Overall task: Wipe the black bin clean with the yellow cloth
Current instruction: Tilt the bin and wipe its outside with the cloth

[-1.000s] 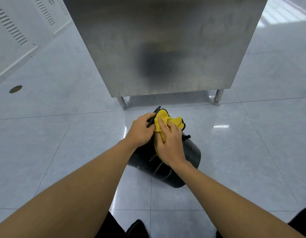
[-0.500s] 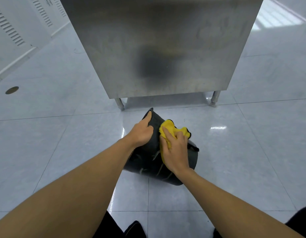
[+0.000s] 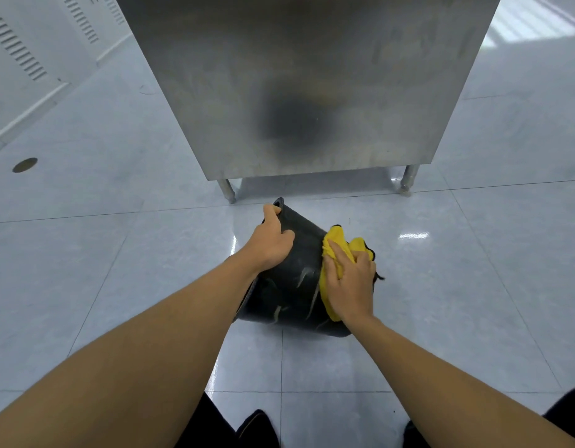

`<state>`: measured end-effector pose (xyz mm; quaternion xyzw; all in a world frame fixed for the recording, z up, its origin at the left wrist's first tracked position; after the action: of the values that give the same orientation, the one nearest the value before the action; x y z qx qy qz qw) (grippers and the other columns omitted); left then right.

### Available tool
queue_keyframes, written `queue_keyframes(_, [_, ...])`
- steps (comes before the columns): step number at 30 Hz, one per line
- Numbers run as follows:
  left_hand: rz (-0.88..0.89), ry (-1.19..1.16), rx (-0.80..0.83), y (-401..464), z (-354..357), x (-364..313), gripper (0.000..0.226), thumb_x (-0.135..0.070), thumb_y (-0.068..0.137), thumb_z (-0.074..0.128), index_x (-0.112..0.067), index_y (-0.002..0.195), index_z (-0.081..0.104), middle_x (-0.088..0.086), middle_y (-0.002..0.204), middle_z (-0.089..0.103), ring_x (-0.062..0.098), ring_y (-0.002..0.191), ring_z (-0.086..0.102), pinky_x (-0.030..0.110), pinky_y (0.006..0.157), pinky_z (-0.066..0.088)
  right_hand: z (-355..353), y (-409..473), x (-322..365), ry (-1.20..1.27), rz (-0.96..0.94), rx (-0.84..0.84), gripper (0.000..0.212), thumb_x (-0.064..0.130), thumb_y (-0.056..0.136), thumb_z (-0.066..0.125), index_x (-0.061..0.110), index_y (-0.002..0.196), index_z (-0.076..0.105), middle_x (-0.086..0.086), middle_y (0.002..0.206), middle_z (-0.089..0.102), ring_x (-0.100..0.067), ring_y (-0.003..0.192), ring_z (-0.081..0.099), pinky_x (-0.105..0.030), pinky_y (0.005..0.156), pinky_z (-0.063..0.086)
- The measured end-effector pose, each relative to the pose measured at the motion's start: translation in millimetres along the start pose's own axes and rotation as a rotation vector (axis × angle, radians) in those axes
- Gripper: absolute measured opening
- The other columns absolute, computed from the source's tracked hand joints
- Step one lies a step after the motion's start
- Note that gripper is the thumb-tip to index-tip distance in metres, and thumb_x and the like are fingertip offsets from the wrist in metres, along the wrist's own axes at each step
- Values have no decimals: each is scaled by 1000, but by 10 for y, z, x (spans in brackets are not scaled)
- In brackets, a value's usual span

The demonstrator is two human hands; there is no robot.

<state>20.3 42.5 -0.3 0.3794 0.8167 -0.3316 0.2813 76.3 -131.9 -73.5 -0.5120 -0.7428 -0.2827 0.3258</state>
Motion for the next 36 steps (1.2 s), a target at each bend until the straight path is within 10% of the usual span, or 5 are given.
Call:
queue_keyframes(6, [79, 142, 103, 14, 127, -26, 79, -15, 104, 44, -36, 161, -6, 12, 164, 30, -1, 82, 49, 21, 78, 45, -180, -11, -507, 7, 210, -71, 39, 40, 102, 42, 36, 140, 51, -13, 124, 44, -34, 123, 36, -45, 101, 38])
queue_keyframes(13, [-45, -14, 119, -19, 101, 91, 45, -10, 104, 39, -15, 142, 16, 13, 97, 55, 22, 83, 55, 35, 75, 53, -154, -48, -588, 28, 294, -65, 39, 37, 103, 39, 34, 141, 50, -7, 109, 38, -31, 111, 37, -37, 88, 38])
queue_keyframes(23, [-88, 4, 147, -16, 131, 104, 34, -14, 104, 35, -13, 134, 20, 7, 81, 45, 11, 64, 44, 20, 51, 37, -16, -64, 338, 114, -53, -60, 41, 35, 101, 46, 29, 142, 51, -3, 102, 45, -22, 99, 45, -34, 89, 43])
queue_keyframes(31, [-29, -83, 123, 27, 81, 71, 38, -8, 93, 42, -5, 131, 45, 19, 119, 60, 26, 102, 57, 45, 89, 53, 119, -99, 905, 131, -253, -22, 44, 30, 103, 46, 32, 147, 45, -2, 98, 44, -18, 95, 41, -22, 77, 37])
queue_keyframes(36, [-22, -45, 119, 84, 99, 145, 74, -28, 91, 45, -28, 160, 19, 11, 154, 45, 34, 136, 48, 48, 111, 45, 125, -38, 785, 66, -243, -17, 43, 33, 103, 45, 36, 146, 44, -4, 111, 45, -21, 104, 42, -25, 80, 40])
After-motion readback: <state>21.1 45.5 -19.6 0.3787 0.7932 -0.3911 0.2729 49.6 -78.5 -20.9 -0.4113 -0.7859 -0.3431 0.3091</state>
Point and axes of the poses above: each hand's wrist, its own y-axis towards the middle knuckle, its own z-axis out of the palm, x = y × z, the point moved 10 cm from there along y, towards the middle knuckle
